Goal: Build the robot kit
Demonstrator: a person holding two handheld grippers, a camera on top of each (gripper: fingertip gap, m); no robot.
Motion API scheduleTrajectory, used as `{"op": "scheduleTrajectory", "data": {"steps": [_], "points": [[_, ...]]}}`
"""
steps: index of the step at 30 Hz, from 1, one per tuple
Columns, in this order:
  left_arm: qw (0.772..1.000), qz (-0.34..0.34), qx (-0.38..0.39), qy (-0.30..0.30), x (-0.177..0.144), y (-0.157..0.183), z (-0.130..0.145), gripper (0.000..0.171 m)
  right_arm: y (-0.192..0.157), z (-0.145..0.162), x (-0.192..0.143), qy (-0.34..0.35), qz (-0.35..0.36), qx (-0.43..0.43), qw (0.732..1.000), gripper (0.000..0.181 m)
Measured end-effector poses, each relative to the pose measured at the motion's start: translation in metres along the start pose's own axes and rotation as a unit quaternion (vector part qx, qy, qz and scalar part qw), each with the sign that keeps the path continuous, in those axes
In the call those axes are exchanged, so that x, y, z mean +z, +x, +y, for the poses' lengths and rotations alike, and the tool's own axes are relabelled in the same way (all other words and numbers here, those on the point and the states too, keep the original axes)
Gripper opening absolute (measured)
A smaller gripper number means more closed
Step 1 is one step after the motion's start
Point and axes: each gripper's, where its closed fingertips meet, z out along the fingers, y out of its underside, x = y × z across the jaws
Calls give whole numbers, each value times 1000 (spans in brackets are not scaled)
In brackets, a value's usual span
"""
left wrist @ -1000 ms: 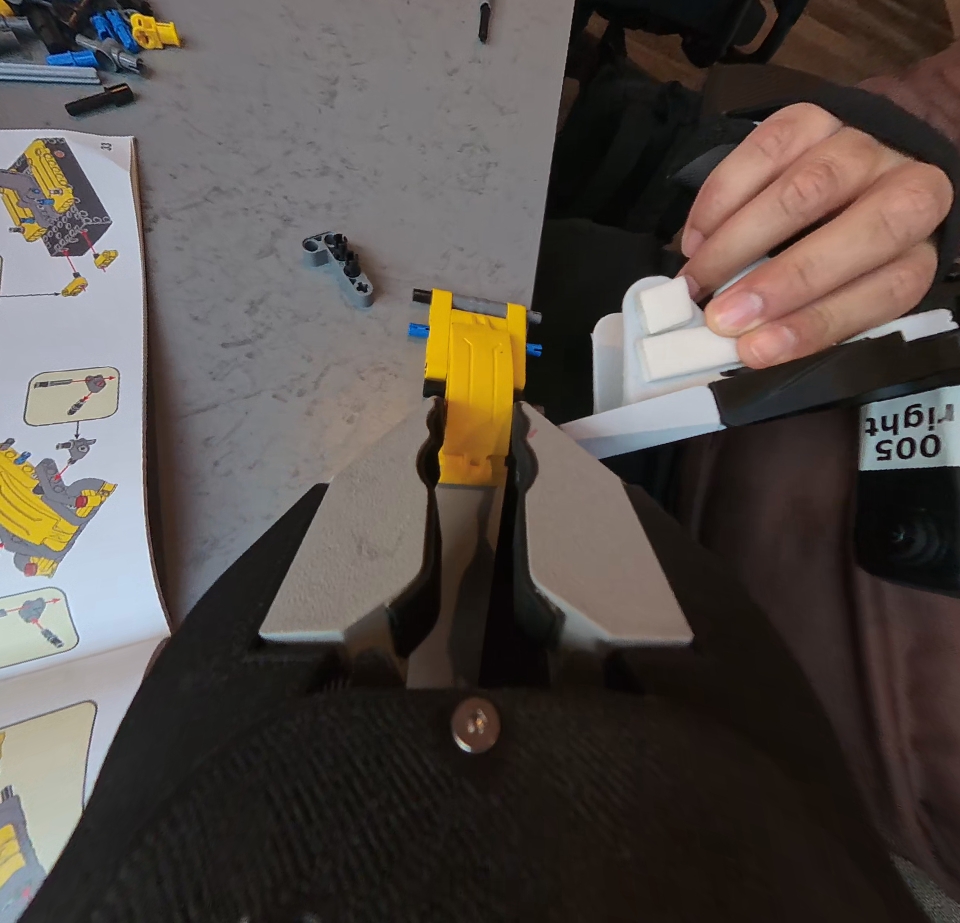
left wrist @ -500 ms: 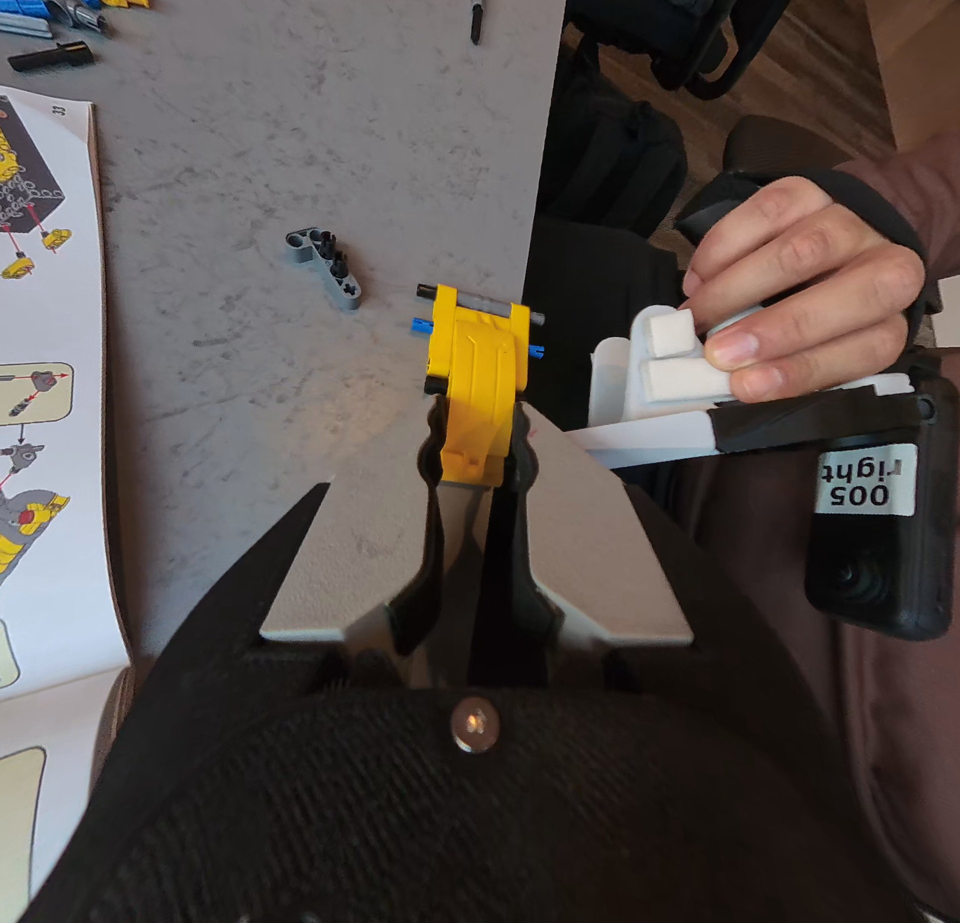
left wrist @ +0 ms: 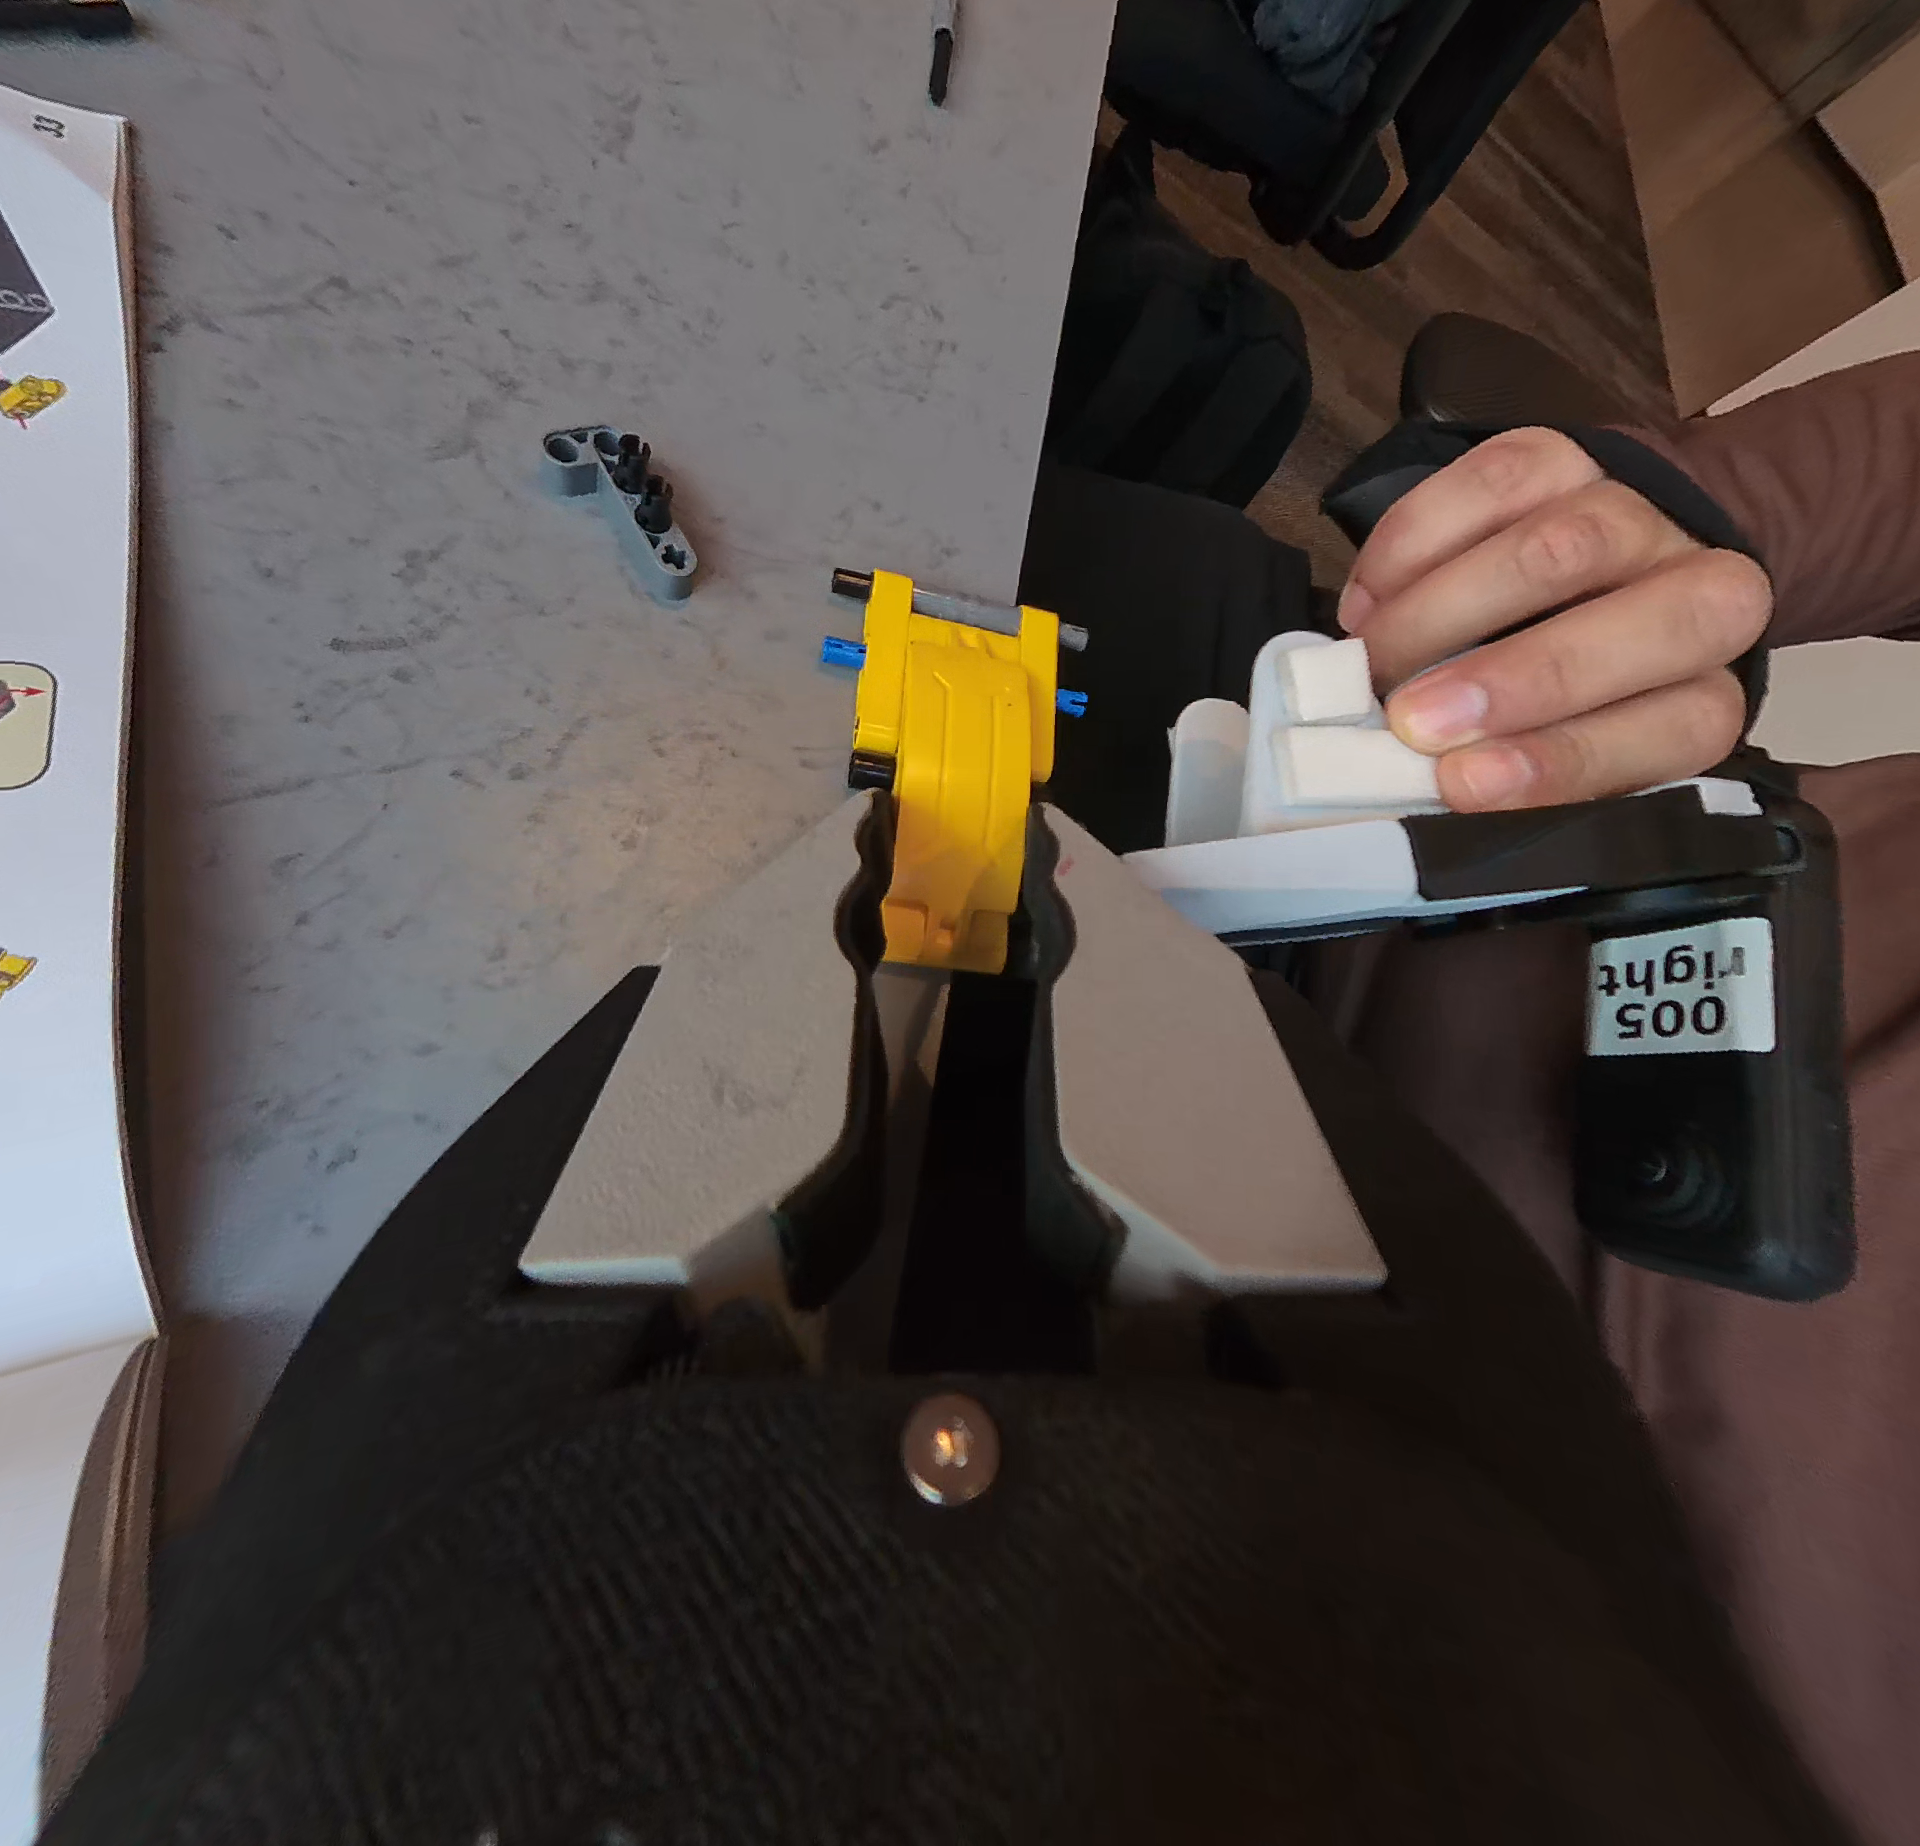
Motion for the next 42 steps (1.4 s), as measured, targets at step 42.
{"op": "scheduleTrajectory", "data": {"steps": [42], "points": [[972, -104, 193, -80, -7, 2, 20, 57, -5, 1, 4, 14, -2, 4, 1000, 6]]}}
